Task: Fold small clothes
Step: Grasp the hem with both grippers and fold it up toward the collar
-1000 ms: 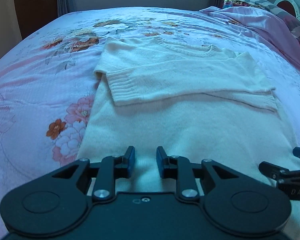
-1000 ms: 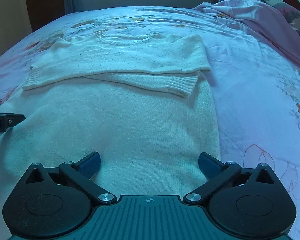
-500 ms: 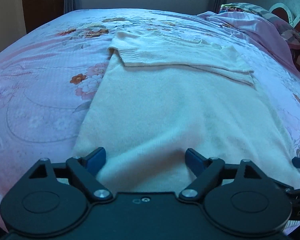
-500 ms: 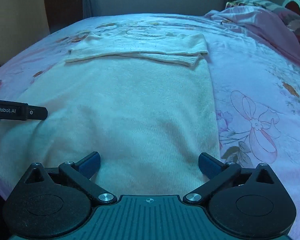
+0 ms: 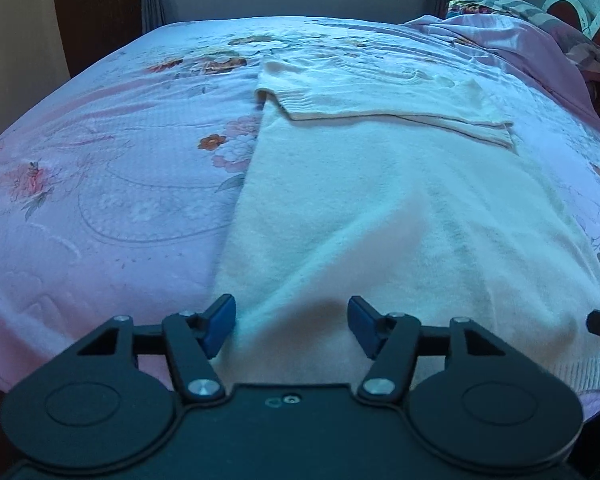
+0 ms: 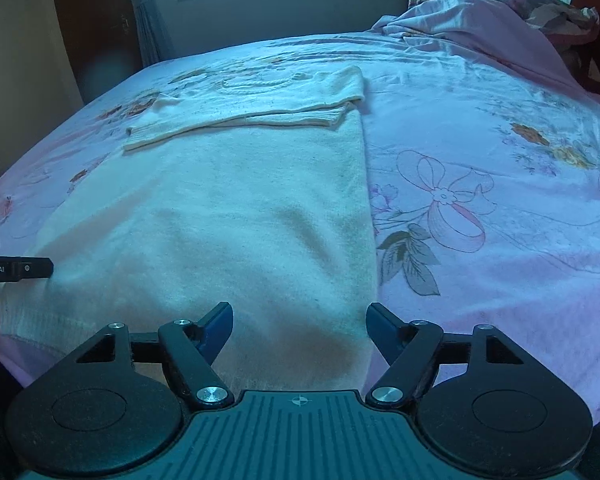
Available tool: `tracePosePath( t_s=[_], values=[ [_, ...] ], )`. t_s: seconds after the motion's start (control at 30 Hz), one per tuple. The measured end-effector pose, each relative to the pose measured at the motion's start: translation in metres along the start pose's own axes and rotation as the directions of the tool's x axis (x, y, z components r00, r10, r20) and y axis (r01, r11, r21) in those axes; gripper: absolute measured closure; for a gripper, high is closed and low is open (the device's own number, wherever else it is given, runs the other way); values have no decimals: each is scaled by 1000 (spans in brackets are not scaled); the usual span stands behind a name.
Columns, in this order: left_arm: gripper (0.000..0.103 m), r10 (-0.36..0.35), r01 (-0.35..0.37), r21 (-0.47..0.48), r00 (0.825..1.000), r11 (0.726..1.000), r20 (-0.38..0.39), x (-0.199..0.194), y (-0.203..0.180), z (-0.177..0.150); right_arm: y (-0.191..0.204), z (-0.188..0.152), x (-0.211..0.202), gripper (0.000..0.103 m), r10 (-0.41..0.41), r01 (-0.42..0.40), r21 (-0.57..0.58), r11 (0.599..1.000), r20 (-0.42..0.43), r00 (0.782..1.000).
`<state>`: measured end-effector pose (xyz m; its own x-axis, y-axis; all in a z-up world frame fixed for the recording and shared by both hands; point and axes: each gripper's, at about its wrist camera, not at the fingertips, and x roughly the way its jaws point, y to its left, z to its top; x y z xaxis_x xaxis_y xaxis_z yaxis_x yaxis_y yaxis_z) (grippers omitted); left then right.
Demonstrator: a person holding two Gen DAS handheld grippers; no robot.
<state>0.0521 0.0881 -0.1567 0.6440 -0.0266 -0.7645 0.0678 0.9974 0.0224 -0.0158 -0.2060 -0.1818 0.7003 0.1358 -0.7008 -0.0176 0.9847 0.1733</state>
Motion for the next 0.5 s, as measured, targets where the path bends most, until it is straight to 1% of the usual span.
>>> tracePosePath(
  t_s=[0.03,0.07,0.1,0.23,0.27,0.33,0.37,0.4,0.5],
  values=[
    [47,6,-6,-10,1000,1000,0,-1,5,0,-3,0,-3,31,4,-4,16,1000,0,1000],
    [48,13,-13,-29,1000,999,0,-2,11,-1,-7,0,-5,38,7,-7,30,1000,-5,1000],
    [49,15,-15,-45,1000,999,-2,-4,17,-2,-11,0,-6,42,11,-10,39,999,-15,1000],
    [49,8,-11,-92,999,996,-36,-5,40,-6,-29,-6,-10,42,19,-14,96,995,-50,999],
    [50,-2,-2,-100,999,995,-44,-5,45,-8,-33,-9,-11,43,25,-18,112,994,-63,998],
    [56,-25,19,-100,998,995,-59,-4,49,-11,-40,-13,-10,55,57,-43,147,988,-92,994],
    [61,-39,33,-96,997,995,-68,-3,50,-14,-42,-15,-10,69,79,-60,171,983,-108,991],
    [66,-62,55,-97,995,994,-79,-2,50,-17,-44,-17,-9,78,101,-76,194,978,-121,988],
    [75,-121,109,-113,988,988,-101,1,52,-22,-46,-21,-5,79,159,-118,252,961,-149,976]
  ],
)
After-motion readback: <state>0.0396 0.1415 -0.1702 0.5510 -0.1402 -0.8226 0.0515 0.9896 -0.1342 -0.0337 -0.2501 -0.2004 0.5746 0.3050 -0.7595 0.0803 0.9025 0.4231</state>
